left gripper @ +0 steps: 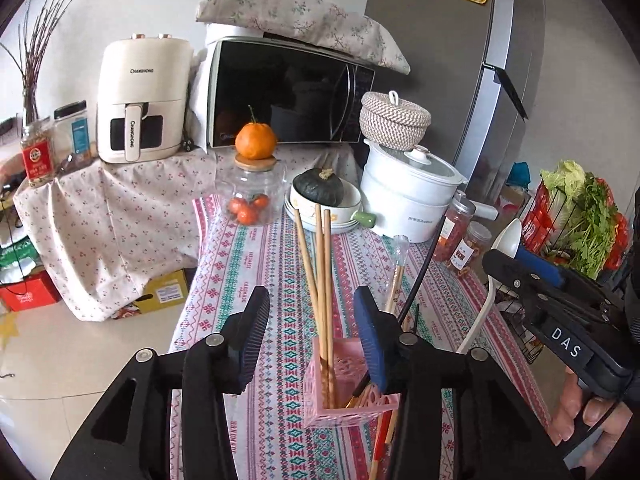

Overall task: Organize utensils
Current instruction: 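Lower the spoon and chopstick into the pink basket and open both tools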

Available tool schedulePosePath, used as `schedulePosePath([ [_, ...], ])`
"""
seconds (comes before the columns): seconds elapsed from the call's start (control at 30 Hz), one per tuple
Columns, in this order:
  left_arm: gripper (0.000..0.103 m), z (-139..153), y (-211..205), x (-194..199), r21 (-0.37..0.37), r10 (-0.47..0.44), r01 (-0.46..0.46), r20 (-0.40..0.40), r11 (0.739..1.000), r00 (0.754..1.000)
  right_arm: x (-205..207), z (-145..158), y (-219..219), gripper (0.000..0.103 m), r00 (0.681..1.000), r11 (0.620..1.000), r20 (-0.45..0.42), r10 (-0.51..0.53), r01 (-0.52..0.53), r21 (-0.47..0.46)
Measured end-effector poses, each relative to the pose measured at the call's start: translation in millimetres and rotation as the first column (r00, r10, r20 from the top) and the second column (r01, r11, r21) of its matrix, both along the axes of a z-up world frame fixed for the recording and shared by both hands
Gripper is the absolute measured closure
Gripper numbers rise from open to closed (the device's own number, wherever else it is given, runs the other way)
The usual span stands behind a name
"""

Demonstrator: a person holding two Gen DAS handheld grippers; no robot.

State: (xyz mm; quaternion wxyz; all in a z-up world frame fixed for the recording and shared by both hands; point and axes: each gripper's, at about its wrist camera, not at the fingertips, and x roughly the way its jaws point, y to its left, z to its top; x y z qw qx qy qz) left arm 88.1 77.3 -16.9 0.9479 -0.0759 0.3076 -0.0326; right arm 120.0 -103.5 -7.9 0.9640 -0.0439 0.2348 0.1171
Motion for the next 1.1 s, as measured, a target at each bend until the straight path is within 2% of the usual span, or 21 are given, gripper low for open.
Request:
schedulePosePath([
  [0.03, 0.052, 3.4, 2.9, -1.0, 0.034, 0.024, -0.023, -0.015, 0.999, 1.0, -0.1, -0.3, 4.8, 0.061, 1.0, 1.0, 0.022, 0.005, -0.005, -0.007],
  [0.1, 0.037, 4.9, 9.7, -0.6, 0.082, 0.061, -0.056, -0.053, 0.995, 0.997, 1.7, -2.4, 14.9, 0.061, 0.998, 1.0, 0.053, 0.021, -0.02, -0.017],
  [0.13, 0.035, 2.7, 14.4, -0.2, 0.085, 0.068, -0.062, -0.068, 0.994, 0.995, 2.9, -4.4, 19.0, 0.061, 0.998, 0.999, 0.062, 0.028, -0.026, -0.023],
  [0.33, 0.035, -25.7, 37.4, 10.0, 0.051, 0.085, -0.076, -0.199, 0.996, 0.976, 14.7, -24.9, 49.8, 0.061, 0.992, 0.993, 0.119, 0.036, -0.022, -0.12],
  [0.5, 0.035, -39.4, 42.4, 12.5, 0.047, 0.073, -0.064, -0.249, 0.997, 0.966, 18.1, -43.3, 73.3, 0.061, 0.985, 0.973, 0.16, 0.071, -0.033, -0.227],
  [0.67, 0.035, -43.9, 47.3, 13.9, 0.027, 0.068, -0.063, -0.275, 0.998, 0.959, 15.6, -56.3, 90.3, 0.061, 0.98, 0.955, 0.15, 0.13, -0.082, -0.286],
  [0.77, 0.035, -42.8, 49.7, 13.3, 0.019, 0.07, -0.068, -0.277, 0.998, 0.958, 14.3, -57.4, 92.2, 0.06, 0.979, 0.954, 0.126, 0.159, -0.119, -0.275],
  [0.9, 0.035, -42.2, 49.3, 12.3, 0.018, 0.063, -0.06, -0.279, 0.998, 0.958, 11.3, -48.9, 85.1, 0.048, 0.979, 0.966, 0.109, 0.17, -0.144, -0.213],
  [1.1, 0.035, -43.7, 43.3, 8.7, 0.01, 0.041, -0.04, -0.29, 0.999, 0.956, 2.0, -25.4, 54.9, 0.048, 0.985, 0.986, 0.092, 0.145, -0.136, -0.097],
])
